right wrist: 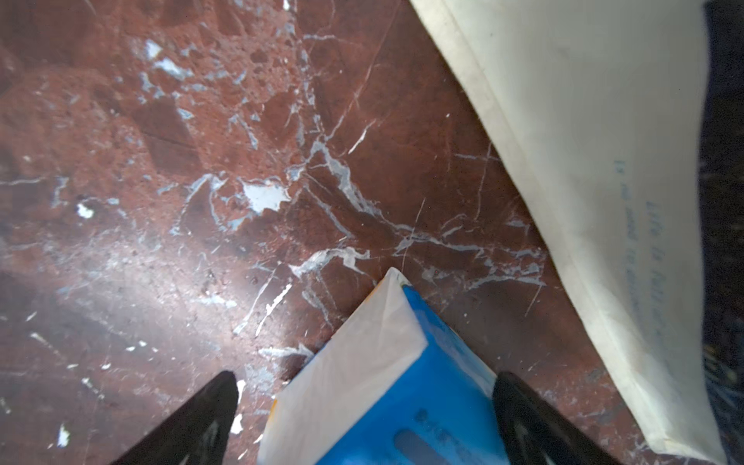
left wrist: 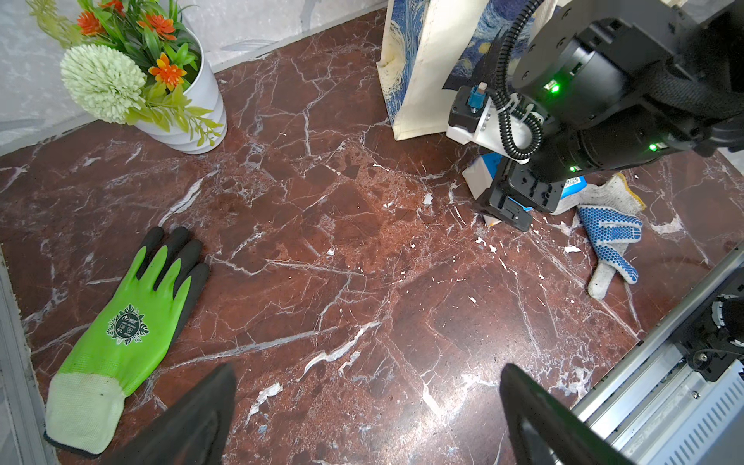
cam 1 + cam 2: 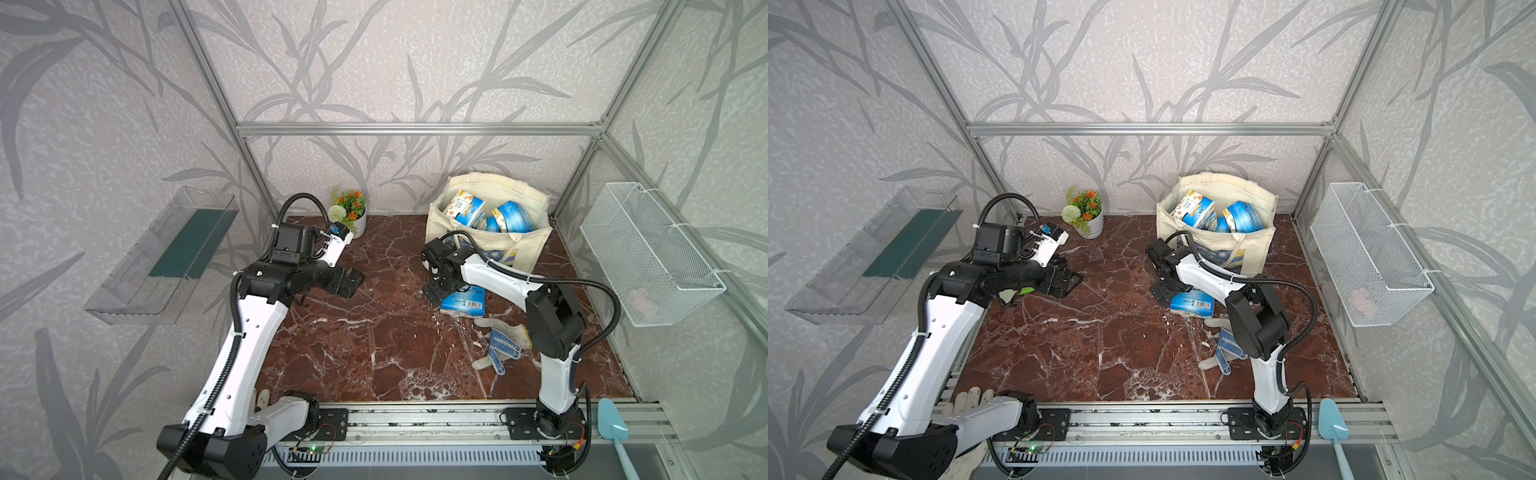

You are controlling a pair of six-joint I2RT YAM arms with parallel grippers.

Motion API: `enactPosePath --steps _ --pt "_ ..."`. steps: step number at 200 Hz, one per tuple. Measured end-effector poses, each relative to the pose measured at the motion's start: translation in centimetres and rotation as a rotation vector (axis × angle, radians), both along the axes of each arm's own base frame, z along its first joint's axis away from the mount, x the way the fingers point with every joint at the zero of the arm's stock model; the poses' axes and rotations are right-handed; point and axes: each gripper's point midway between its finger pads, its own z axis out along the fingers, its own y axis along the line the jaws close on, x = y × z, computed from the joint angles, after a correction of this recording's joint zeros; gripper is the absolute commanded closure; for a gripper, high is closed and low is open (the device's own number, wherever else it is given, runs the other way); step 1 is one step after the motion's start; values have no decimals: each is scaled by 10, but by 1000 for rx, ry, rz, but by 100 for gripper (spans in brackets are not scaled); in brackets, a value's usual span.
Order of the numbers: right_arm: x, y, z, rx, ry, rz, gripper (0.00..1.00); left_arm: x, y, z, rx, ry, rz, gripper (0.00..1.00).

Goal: Put tissues into the canvas bag
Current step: Pick up the pack of facial tissues from the center of the board.

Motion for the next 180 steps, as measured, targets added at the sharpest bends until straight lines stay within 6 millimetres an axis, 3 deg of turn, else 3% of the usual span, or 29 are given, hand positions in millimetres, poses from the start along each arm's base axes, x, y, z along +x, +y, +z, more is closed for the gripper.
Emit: enactPosePath --steps 51,101,138,180 --pt "-24 -18 16 36 -14 -50 1 -4 1 4 -2 -17 3 0" --pt "-56 -46 52 144 -114 -173 1 -5 1 2 -3 -15 -3 0" --pt "-78 -81 36 155 -143 -327 1 -5 -2 3 -15 -17 -17 0" --pt "-72 -120 15 298 -137 -552 1 -7 -3 0 -18 -6 -21 0"
